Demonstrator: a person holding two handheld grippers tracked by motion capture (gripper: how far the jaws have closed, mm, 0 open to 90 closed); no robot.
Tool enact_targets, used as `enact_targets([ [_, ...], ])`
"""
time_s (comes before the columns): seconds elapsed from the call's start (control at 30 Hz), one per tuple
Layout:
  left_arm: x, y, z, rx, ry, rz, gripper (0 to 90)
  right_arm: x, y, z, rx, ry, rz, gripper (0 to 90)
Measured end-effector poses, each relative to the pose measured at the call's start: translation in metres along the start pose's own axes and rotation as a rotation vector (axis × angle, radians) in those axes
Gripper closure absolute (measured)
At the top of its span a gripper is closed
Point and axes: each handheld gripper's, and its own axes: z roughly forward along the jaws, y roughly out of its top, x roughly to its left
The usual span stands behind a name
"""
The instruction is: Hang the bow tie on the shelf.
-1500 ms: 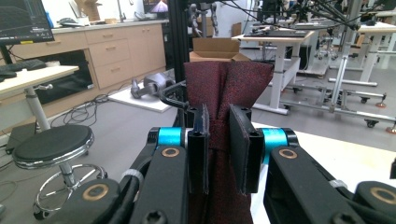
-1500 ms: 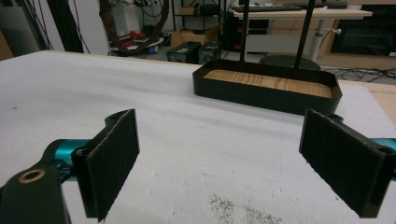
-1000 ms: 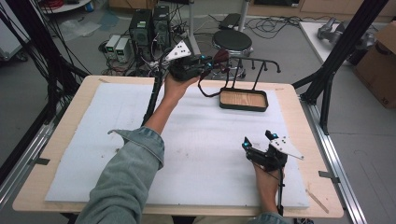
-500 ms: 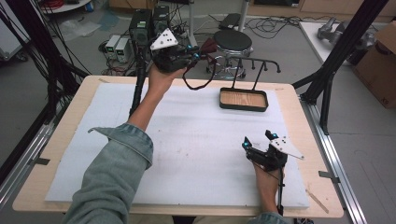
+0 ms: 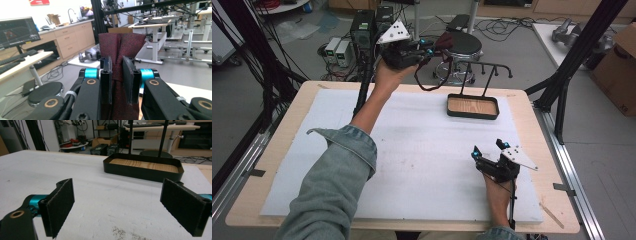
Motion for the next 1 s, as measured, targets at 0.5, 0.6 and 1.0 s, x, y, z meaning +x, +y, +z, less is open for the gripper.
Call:
enact_targets([
  [0.5, -0.006, -0.084, 0.076, 0.007, 0.009, -0.159, 77.8, 0.0, 0.0, 0.0, 0.006, 0.004, -0.002, 11.3],
  [0.6, -0.003, -0.09, 0.078, -0.01, 0.028, -0.177, 77.8, 0.0, 0.0, -0.001, 0.005, 0.007, 0.0, 11.2],
  [1.0, 0.013, -0.098, 0.076, -0.024, 0.094, -0.199, 77.8, 0.0, 0.0, 0.0, 0.006, 0.012, 0.002, 11.3],
])
